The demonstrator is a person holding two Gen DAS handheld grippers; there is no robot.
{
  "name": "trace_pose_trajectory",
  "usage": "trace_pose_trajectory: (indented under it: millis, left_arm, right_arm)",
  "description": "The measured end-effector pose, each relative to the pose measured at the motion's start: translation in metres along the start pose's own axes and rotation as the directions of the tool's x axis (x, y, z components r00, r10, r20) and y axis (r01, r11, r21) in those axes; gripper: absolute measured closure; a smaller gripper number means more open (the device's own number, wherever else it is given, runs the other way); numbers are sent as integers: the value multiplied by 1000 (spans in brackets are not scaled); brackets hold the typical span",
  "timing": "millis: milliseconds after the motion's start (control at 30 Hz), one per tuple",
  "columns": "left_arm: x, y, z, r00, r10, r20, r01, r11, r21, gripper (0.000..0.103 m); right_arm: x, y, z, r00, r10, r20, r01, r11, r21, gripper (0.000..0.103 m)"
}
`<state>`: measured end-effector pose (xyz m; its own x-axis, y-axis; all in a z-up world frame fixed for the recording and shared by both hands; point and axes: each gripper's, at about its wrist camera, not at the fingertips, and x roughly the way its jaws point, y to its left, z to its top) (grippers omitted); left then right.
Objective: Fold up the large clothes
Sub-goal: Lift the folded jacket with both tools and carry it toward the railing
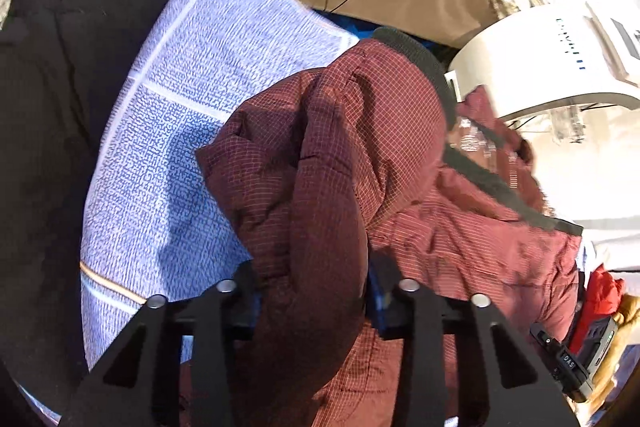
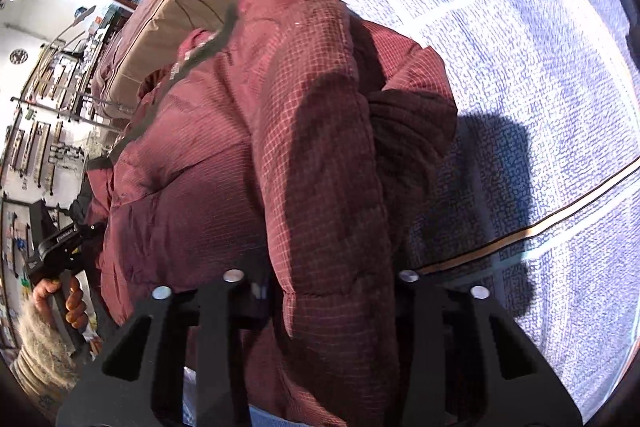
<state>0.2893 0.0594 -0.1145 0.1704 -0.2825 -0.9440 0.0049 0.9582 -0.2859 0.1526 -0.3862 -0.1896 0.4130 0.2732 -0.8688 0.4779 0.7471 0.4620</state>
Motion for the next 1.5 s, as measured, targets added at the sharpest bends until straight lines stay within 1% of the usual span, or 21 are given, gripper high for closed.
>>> trace_pose_trajectory:
  millis: [167,300,467,633,700,767,833,900,1000,1100,1133,1167,1200,1233,1267,1333,1367,1400,1433,1467,1500]
  left_arm:
    - [-37,-11,-20,997,-68,30,67,997,43,75]
    - [-61,-19,-54,996,-93,3,93,993,78,76]
    - [-78,-18,-118,996,-75,-50,82,986,148,76]
    - [-85,-19,-153,995,-62,-79,76,979,190,77]
    - [-91,-31,-158,996,-54,-75,70,968,242,79]
    - [-99,-52,-159,997,-54,-57,69,947,315,79]
    - [-111,-79,-158,996,-79,-38,88,916,392,79]
    - [-129,-115,-153,992,-125,-12,115,867,485,80]
    - [-162,-168,-142,977,-212,31,154,796,585,80]
    - [-200,-223,-130,946,-317,70,197,733,651,80]
    - [-213,-244,-124,930,-358,80,215,709,672,80]
    - [-228,-272,-121,912,-402,87,230,674,702,80]
    - [-239,-295,-120,897,-434,88,239,642,729,80]
    - [-248,-319,-119,881,-465,85,247,607,755,80]
    - [-259,-350,-121,862,-500,76,257,562,786,80]
    - [-274,-407,-128,827,-560,52,271,477,836,80]
    - [-281,-444,-138,805,-592,34,270,416,868,80]
    - [-283,-472,-150,791,-611,16,267,370,890,79]
    - [-284,-508,-163,776,-631,-11,268,313,911,79]
    - [-283,-538,-177,767,-640,-42,278,272,921,79]
    - [-278,-568,-189,764,-641,-74,289,237,927,79]
  right_arm:
    - [-29,24,-15,999,-11,38,14,997,-79,77]
    - [-62,48,-45,998,-18,52,27,983,-181,78]
    - [-94,49,-100,998,-51,27,56,972,-229,79]
    - [-115,37,-149,996,-89,3,87,970,-227,80]
    - [-122,36,-161,995,-102,1,100,969,-226,80]
    - [-132,37,-167,994,-111,6,110,968,-225,80]
    - [-148,41,-168,994,-103,27,107,969,-224,81]
    - [-173,43,-165,994,-92,65,104,969,-225,81]
    - [-219,46,-157,985,-84,152,118,967,-228,82]
    - [-281,47,-148,960,-85,267,149,962,-229,82]
    - [-302,45,-144,948,-82,309,155,963,-221,82]
    - [-332,43,-141,929,-73,362,156,966,-205,82]
    - [-359,41,-138,908,-75,413,169,966,-196,82]
    - [-388,38,-138,879,-87,470,195,963,-187,82]
    - [-411,36,-139,853,-99,512,217,960,-176,82]
    - [-465,19,-142,781,-136,610,258,959,-117,82]
    - [-488,9,-145,748,-156,645,270,960,-80,82]
    - [-513,-6,-148,708,-188,681,286,958,-33,82]
    - [-534,-20,-152,673,-216,707,292,956,15,82]
    - [-556,-39,-158,634,-252,731,292,953,75,82]
    - [-572,-54,-163,604,-285,744,294,948,124,82]
